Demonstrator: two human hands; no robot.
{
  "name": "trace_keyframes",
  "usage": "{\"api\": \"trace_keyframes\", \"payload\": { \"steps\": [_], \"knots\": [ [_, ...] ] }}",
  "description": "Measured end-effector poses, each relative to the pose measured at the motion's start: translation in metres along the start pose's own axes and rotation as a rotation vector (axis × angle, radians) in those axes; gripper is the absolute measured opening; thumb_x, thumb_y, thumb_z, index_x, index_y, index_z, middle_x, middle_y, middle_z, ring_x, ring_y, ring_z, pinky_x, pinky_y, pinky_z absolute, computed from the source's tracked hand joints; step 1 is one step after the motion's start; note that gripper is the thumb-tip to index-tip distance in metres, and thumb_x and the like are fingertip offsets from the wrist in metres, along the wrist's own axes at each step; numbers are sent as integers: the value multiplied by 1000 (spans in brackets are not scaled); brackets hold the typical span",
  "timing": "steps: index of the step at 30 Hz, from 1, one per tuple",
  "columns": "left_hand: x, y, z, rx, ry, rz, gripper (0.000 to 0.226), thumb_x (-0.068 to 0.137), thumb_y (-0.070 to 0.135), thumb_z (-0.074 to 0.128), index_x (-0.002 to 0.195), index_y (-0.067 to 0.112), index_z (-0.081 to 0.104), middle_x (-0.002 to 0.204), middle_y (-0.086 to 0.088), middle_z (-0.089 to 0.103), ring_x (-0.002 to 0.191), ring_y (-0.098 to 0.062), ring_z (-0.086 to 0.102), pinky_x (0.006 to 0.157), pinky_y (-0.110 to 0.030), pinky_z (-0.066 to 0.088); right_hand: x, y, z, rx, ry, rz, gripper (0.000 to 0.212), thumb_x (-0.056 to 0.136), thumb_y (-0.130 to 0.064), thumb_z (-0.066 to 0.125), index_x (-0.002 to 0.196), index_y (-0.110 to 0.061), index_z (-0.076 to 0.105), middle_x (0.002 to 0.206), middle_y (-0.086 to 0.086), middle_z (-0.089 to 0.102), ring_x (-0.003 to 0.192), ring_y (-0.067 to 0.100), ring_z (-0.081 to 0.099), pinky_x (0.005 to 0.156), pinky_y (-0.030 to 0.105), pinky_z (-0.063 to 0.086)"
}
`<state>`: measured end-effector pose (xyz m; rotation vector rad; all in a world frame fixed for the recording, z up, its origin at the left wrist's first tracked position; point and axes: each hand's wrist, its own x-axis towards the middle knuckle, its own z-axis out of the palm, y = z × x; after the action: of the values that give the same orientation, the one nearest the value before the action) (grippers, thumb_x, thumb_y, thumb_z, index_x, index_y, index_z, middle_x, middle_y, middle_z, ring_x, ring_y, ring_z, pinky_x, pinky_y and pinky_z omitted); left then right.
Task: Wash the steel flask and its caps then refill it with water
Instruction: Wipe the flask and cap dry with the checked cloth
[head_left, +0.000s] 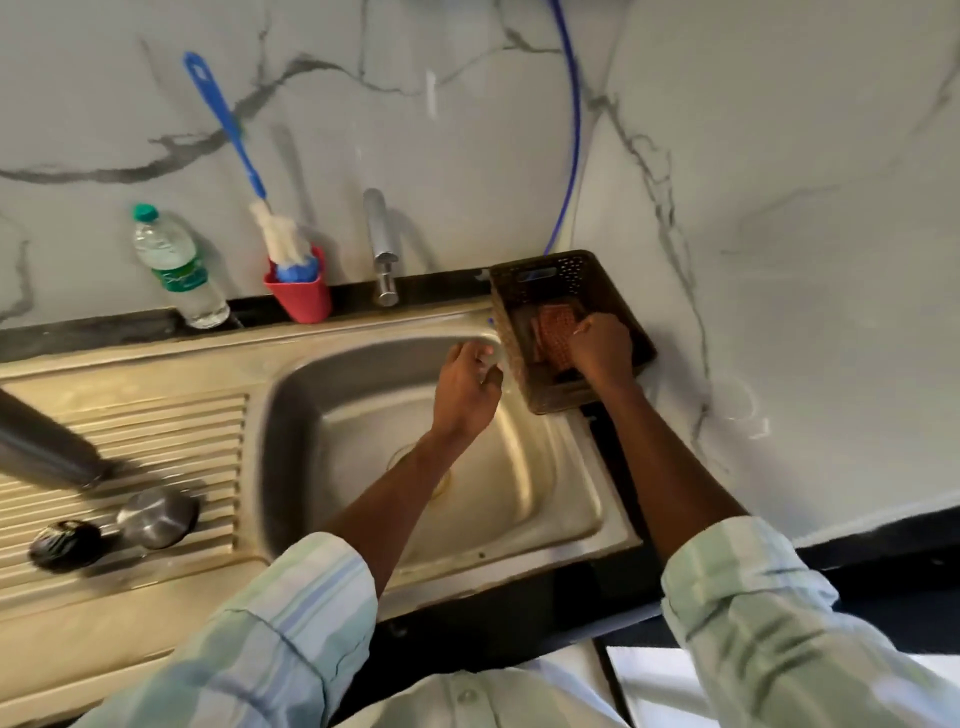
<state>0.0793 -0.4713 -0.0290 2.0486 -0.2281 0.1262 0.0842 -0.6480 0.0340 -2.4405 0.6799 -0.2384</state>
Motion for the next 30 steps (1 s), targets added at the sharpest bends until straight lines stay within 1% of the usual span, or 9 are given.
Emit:
{"api": "trace_keyframes", "payload": {
  "steps": [3,8,11,14,17,20,24,27,30],
  "knots": [
    [20,11,20,-27,-10,-27,19,90,7,62,109,7,63,110,-8,61,94,-23,61,81,-32,51,33,16,-2,-34,-104,62,29,95,-12,49,110,8,65,113,24,66,107,36,63,85,32,46],
    [43,14,37,-59,-10,-46,13,89,6,64,101,10,61,103,-8,63,87,-21,60,73,-27,52,60,18,12,-79,-325,156,37,101,-19,43,126,6,57,130,23,58,120,35,56,99,36,42],
    [47,11,42,-70,-27,-69,15,87,4,65,97,13,60,102,-8,63,87,-21,61,71,-19,49,68,18,19,-31,-371,187,35,99,-17,48,125,6,57,129,21,59,120,34,56,98,34,42],
    [48,10,43,-76,-27,-73,13,88,6,65,99,12,60,103,-7,61,87,-16,59,67,-7,42,77,17,25,182,-414,314,36,91,-9,58,125,6,56,124,20,61,112,38,58,92,43,52],
    [48,10,42,-89,-29,-65,11,89,7,66,97,12,59,101,-6,60,82,-10,56,64,-4,42,80,12,25,397,-494,478,40,79,4,59,120,5,57,116,21,60,105,42,56,62,50,54],
    [47,11,40,-126,-18,-87,9,91,11,66,97,12,59,97,-5,62,78,-5,55,63,-5,42,72,6,17,525,-498,498,30,80,2,55,109,0,58,112,18,59,101,37,53,71,44,50],
    [43,11,28,-202,69,-112,6,95,17,63,96,14,58,90,-1,63,80,-12,58,66,-13,46,58,1,7,835,-495,446,38,73,-1,58,110,-3,63,109,18,66,107,40,59,89,49,52],
    [38,10,13,-193,129,-100,4,95,15,62,97,15,60,93,-2,65,86,-18,61,75,-27,50,32,-12,-5,1102,-495,379,39,69,-4,58,108,-2,64,100,15,70,100,38,65,72,40,55],
    [31,6,-6,-173,205,-97,6,96,15,61,101,13,62,96,0,67,84,-8,60,74,-16,46,8,-26,-12,1375,-568,271,43,80,-8,58,123,-5,58,112,15,67,95,31,66,60,34,52]
  ]
}}
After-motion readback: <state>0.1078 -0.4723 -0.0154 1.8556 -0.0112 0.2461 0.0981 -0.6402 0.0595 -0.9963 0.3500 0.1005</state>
